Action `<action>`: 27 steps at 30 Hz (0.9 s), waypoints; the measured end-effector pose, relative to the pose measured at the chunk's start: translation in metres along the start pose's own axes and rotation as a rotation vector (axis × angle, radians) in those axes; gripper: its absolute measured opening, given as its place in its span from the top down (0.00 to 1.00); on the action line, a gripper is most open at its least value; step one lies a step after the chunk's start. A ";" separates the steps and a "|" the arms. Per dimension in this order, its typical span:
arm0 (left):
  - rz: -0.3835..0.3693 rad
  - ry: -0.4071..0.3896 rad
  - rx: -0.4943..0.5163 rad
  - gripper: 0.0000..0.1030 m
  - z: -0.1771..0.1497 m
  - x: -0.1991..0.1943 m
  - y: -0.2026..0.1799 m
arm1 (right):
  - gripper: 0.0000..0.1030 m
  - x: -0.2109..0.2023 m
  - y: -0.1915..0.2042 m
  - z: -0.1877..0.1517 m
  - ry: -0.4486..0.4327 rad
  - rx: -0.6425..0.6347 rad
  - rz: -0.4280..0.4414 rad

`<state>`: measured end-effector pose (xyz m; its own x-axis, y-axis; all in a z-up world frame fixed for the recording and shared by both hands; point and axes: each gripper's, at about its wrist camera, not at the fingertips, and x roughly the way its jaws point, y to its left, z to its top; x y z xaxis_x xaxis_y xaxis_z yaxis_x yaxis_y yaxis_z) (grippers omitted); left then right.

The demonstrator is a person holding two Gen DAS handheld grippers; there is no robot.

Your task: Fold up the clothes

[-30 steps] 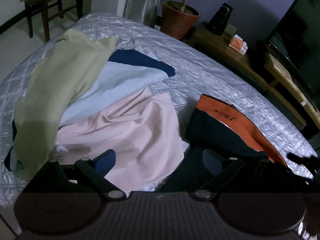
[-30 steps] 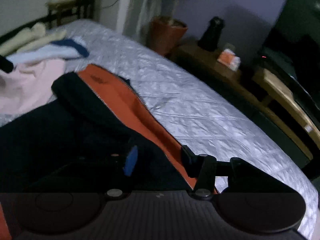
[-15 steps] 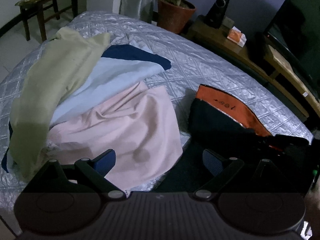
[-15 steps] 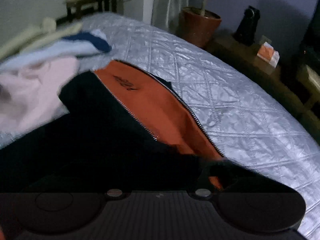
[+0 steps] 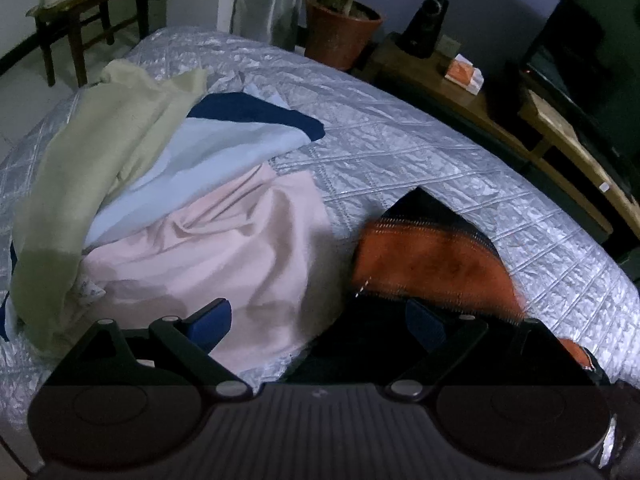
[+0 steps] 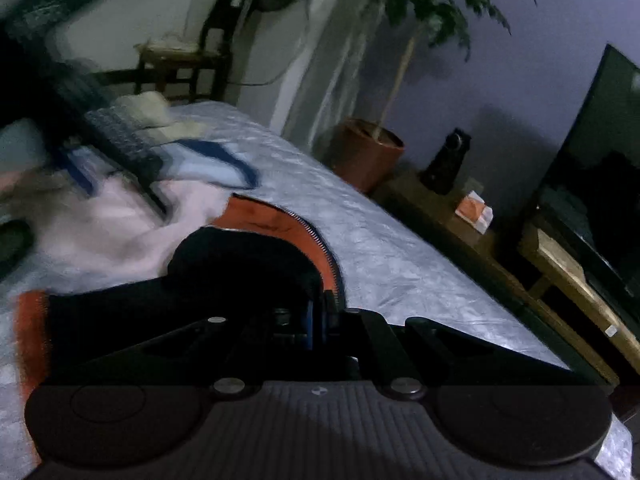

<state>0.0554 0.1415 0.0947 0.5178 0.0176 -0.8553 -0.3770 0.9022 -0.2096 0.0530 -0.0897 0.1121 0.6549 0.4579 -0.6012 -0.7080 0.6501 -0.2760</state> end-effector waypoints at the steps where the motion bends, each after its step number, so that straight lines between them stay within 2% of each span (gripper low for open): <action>1: 0.002 -0.003 0.010 0.10 -0.001 0.000 -0.002 | 0.96 -0.008 0.012 -0.007 0.016 0.038 0.031; 3: 0.001 0.000 0.025 0.10 -0.004 0.000 -0.006 | 0.94 -0.018 0.039 -0.025 0.072 0.099 0.088; 5: -0.004 0.006 0.041 0.10 -0.008 0.000 -0.012 | 0.83 -0.022 0.067 -0.046 0.165 0.130 0.165; 6: -0.005 0.009 0.053 0.10 -0.010 0.000 -0.015 | 0.81 -0.024 0.079 -0.056 0.208 0.148 0.202; 10: -0.012 0.018 0.099 0.10 -0.019 0.002 -0.027 | 0.80 -0.049 0.080 -0.074 0.206 0.338 0.317; 12: -0.015 0.024 0.118 0.10 -0.023 0.003 -0.032 | 0.64 -0.068 0.054 -0.077 0.156 0.473 0.328; 13: -0.017 0.027 0.125 0.10 -0.024 0.003 -0.034 | 0.46 -0.078 0.033 -0.082 0.139 0.535 0.296; 14: -0.017 0.028 0.132 0.10 -0.026 0.004 -0.036 | 0.37 -0.088 0.013 -0.086 0.121 0.596 0.263; 15: -0.019 0.030 0.136 0.10 -0.028 0.004 -0.038 | 0.37 -0.097 -0.009 -0.091 0.104 0.657 0.227; 18: -0.023 0.034 0.150 0.10 -0.031 0.004 -0.044 | 0.38 -0.119 -0.091 -0.114 0.102 0.794 0.032; 22: -0.029 0.043 0.175 0.10 -0.036 0.007 -0.051 | 0.44 -0.134 -0.167 -0.152 0.230 0.851 -0.156; 25: -0.031 0.050 0.189 0.10 -0.039 0.009 -0.056 | 0.41 -0.143 -0.192 -0.160 0.212 0.825 -0.155; 27: -0.032 0.054 0.195 0.10 -0.041 0.010 -0.060 | 0.38 -0.125 -0.204 -0.155 0.237 0.781 -0.142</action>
<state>0.0517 0.0693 0.0789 0.4834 -0.0309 -0.8748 -0.2022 0.9684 -0.1460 0.0745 -0.3741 0.1276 0.5892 0.2568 -0.7661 -0.1780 0.9661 0.1869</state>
